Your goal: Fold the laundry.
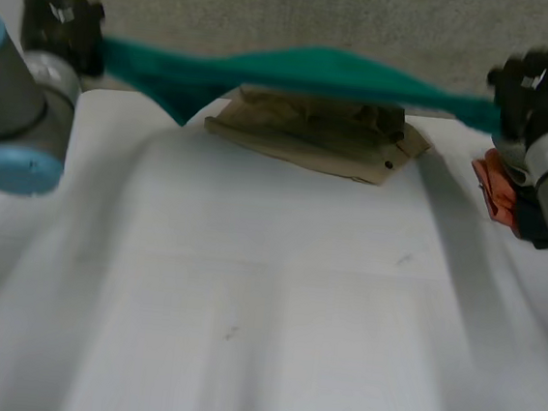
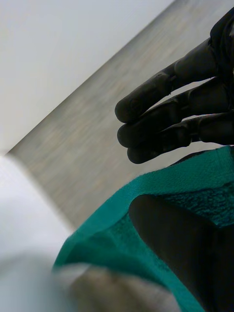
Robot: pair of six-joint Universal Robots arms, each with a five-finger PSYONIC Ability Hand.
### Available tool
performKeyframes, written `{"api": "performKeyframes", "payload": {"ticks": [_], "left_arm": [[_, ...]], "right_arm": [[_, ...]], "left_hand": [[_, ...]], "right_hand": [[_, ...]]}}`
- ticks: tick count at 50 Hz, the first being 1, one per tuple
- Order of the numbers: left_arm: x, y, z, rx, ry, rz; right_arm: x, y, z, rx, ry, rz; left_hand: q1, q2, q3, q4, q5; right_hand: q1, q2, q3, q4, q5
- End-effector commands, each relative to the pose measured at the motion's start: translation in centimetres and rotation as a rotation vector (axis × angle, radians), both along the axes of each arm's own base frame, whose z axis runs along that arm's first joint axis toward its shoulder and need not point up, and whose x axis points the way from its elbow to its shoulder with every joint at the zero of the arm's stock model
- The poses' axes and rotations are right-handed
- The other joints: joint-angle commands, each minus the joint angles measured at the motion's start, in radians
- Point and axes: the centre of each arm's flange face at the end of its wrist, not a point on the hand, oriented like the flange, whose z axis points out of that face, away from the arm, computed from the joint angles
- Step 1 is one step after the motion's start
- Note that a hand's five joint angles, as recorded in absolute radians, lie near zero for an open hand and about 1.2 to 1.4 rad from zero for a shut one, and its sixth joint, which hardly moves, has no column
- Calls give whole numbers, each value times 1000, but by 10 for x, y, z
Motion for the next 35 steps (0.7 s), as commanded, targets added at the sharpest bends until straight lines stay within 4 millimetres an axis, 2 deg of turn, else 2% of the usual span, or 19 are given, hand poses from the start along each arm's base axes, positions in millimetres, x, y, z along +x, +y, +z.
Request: {"api": "performKeyframes", "payload": {"ticks": [1,3,5,10,11,15,18,21,25,29,30,35], "left_arm": [[5,39,-77,279,-124,-67],[10,58,-89,359,-194,-83],[16,70,-91,406,-245,-80],[34,118,-90,598,-430,-86],[40,134,-89,676,-487,-101],[46,163,-84,790,-595,-161],[44,171,-83,819,-640,-208],[40,169,-79,795,-660,-221],[36,148,-67,702,-650,-183],[31,118,-61,619,-610,-126],[27,105,-60,592,-591,-107],[20,73,-66,567,-535,-51]], "right_arm": [[-17,24,-70,293,93,-42],[-25,39,-80,381,148,-58],[-31,51,-81,436,192,-67],[-52,94,-75,617,351,-80],[-58,110,-72,678,405,-68],[-65,139,-66,762,508,-16],[-62,144,-68,765,555,29],[-56,147,-72,766,570,59],[-52,137,-70,734,538,43],[-45,109,-61,616,452,5],[-42,95,-58,557,415,-8],[-29,59,-60,424,333,-19]], "left_hand": [[267,197,209,198,229],[267,197,209,198,229],[267,197,209,198,229],[267,197,209,198,229],[267,197,209,198,229],[267,197,209,198,229],[267,197,209,198,229],[267,197,209,198,229],[267,197,209,198,229],[267,197,209,198,229],[267,197,209,198,229],[267,197,209,198,229]], "right_hand": [[273,221,207,197,185],[273,221,207,197,185],[273,221,207,197,185],[273,221,207,197,185],[273,221,207,197,185],[273,221,207,197,185],[273,221,207,197,185],[273,221,207,197,185],[273,221,207,197,185],[273,221,207,197,185],[273,221,207,197,185],[273,221,207,197,185]]}}
